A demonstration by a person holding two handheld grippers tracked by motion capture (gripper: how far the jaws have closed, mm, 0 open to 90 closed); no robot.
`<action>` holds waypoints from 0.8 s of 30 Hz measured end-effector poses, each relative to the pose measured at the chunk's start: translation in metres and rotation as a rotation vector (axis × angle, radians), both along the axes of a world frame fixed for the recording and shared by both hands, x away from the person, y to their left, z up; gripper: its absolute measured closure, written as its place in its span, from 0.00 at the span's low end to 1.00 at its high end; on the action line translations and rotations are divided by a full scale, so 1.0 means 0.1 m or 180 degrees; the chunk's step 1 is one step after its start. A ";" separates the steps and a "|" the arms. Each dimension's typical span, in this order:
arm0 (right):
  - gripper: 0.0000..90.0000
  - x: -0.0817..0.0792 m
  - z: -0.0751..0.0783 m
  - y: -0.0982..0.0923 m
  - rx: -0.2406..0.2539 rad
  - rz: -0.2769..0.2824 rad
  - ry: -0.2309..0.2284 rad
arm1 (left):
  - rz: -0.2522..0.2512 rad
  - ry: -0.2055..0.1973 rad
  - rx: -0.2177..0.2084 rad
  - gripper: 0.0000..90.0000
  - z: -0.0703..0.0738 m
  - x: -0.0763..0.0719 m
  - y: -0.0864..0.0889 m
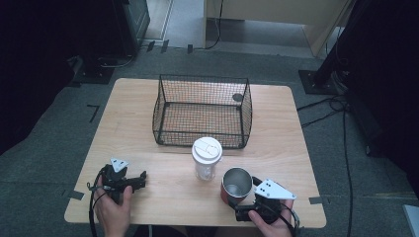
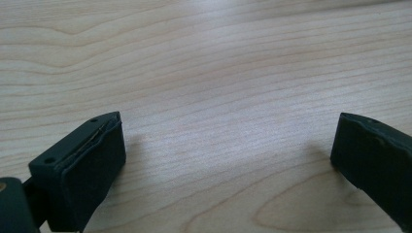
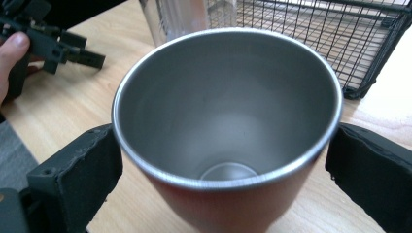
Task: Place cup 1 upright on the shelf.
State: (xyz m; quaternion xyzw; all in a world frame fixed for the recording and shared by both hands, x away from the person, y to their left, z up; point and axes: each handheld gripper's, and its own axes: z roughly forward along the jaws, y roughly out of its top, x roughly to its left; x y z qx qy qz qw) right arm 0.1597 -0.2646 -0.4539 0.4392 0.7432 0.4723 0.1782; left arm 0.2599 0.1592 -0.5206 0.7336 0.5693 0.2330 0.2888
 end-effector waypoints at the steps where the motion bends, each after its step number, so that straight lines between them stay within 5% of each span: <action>1: 0.00 0.00 0.00 0.00 0.0000 0.0000 0.0000 | 0.0000 0.0000 0.0000 0.00 0.00 0.00 0.00; 17: 0.00 0.07 -0.01 0.32 -0.0384 -0.0325 -0.0186 | 0.0004 -0.0004 -0.0008 0.00 0.00 0.00 0.00; 24: 0.08 0.08 -0.01 0.33 -0.0344 -0.0416 -0.0221 | 0.0004 -0.0003 -0.0007 0.00 0.00 0.00 0.00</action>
